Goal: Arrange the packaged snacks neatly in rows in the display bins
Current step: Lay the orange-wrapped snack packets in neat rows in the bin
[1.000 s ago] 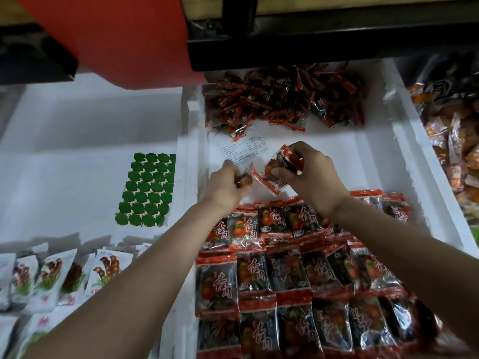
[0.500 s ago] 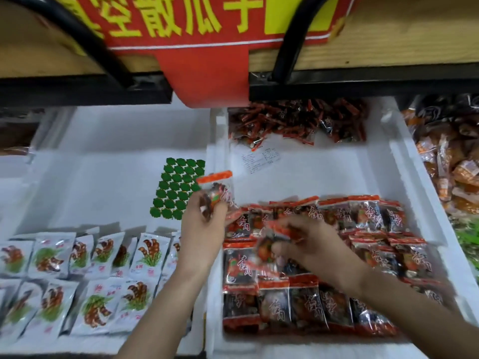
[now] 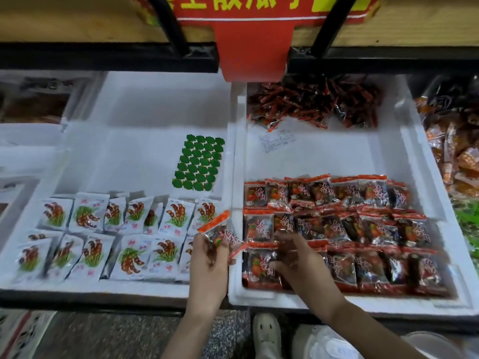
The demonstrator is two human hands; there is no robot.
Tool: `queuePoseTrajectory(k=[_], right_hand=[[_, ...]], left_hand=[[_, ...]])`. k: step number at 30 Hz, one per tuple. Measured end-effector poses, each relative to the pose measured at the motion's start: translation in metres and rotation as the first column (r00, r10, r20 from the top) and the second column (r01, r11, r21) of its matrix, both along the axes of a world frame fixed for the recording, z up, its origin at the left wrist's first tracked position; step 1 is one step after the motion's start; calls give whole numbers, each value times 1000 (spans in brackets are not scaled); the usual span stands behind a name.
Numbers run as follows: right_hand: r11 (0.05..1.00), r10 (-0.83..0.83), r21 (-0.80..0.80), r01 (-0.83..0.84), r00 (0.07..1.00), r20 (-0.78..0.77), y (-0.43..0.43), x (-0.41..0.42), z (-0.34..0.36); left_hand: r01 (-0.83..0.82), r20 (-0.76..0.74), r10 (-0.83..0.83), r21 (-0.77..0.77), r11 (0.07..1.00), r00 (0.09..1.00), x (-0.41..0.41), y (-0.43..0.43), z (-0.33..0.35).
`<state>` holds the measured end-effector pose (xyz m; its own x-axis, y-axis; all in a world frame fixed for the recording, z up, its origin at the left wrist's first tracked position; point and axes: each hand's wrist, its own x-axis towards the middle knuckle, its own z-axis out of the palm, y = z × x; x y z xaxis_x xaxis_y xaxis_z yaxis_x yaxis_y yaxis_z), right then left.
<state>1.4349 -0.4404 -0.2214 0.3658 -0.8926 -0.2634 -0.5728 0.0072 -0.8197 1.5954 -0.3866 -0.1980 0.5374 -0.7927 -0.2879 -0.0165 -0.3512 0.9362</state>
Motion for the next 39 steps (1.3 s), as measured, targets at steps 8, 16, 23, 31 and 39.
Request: queuePoseTrajectory(k=[8,16,23,31,39], right_hand=[[986,-153,67,151,988,29,8,4,-6],[995,-98,-38,96,994,-51,9,10,-8],[991,-130,-17,130,991,-29,14,12,-11],[953,-55,-302,15,990,-126,0,10,-4],[988,-63,-154,34,980,-191,-45,23,1]], left_hand=[[-12,-67,12,-5,1000,998,-8,13,-9],[13,-33,-15,-47,999,999,-11,15,-7],[39,-11,-39,-30,999,999,-15,16,-6],[100,-12,-101,-38,994,995,-23,13,-5],[104,-30,-106,-44,994,994,-25,12,-6]])
